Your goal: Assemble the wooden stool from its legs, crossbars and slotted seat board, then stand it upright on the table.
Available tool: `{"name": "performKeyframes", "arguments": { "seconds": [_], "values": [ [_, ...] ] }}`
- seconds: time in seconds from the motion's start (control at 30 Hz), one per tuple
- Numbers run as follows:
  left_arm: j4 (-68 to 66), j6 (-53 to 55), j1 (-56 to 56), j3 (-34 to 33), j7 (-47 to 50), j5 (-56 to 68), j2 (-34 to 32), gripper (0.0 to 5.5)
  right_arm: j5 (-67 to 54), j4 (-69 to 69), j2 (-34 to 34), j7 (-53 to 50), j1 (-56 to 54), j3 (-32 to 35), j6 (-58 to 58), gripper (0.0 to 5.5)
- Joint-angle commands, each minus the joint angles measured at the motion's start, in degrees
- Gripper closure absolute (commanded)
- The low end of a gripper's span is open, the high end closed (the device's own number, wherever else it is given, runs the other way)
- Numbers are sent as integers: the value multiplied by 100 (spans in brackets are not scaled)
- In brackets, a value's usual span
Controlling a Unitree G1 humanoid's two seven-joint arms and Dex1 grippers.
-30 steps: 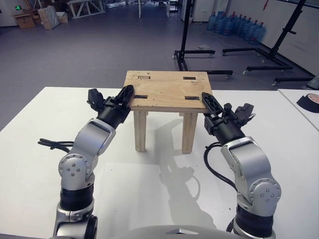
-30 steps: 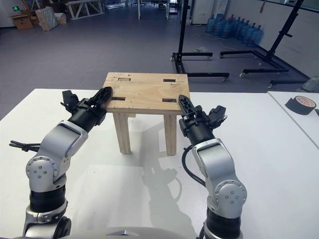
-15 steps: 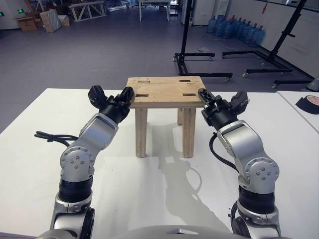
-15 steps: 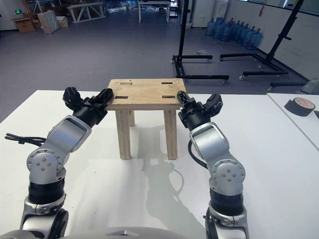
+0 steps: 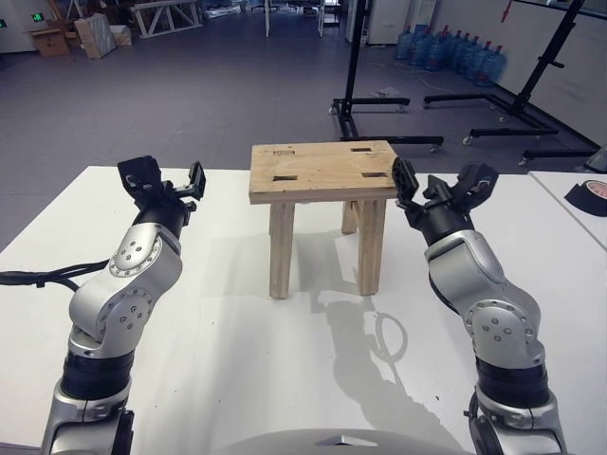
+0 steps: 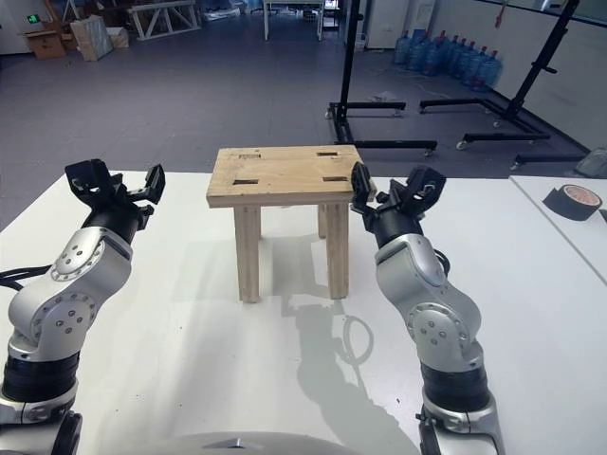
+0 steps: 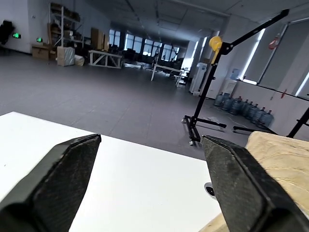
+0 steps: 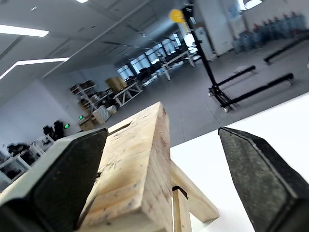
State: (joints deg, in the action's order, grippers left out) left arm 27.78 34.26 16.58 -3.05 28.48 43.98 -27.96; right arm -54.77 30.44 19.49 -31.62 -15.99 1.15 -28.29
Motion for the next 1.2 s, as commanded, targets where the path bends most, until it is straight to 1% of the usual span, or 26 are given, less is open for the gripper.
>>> {"name": "performKeyframes", "arguments": {
  "seconds": [0.03,0.1,0.17,0.23,0.27,0.33,0.47,0.57,0.63,0.9,1.1,1.2],
  "values": [
    [-123,-67,-4,9,-472,-687,11,170,658,40,234,510,-472,55,-136,134],
    [-134,-212,-120,-43,-675,-1133,-8,170,1087,11,492,1155,-802,90,39,134],
    [-190,-415,-232,-18,-934,-1582,-64,170,1421,-220,733,1660,-1032,340,256,134],
    [-303,-739,-289,10,-1251,-2013,-79,170,1900,-661,917,2045,-993,619,609,134],
    [-403,-991,-306,40,-1418,-2256,-70,170,2313,-906,1011,2224,-793,615,862,134],
    [-561,-1604,-483,-14,-1547,-2721,57,170,2884,-1394,863,2412,-345,618,1405,134],
    [-1130,-2685,-721,-33,-1689,-3480,382,170,3817,-2219,524,2606,-95,469,2239,134],
    [-1579,-3462,-686,-104,-2194,-3261,783,170,4072,-2656,254,2759,-99,491,2577,134],
    [-1792,-3755,-706,-149,-2366,-3300,934,170,4118,-2829,100,2863,-78,544,2656,134],
    [-1933,-4150,-721,-177,-2604,-3757,1235,170,4255,-3009,-78,3289,-5,709,2630,134],
    [-2028,-4024,-638,-373,-2790,-3788,1259,170,4426,-3066,-209,3355,41,773,2706,134],
    [-2040,-3623,-516,-553,-2838,-3399,1425,170,4490,-3089,-276,3365,39,790,2729,134]
  ]
}}
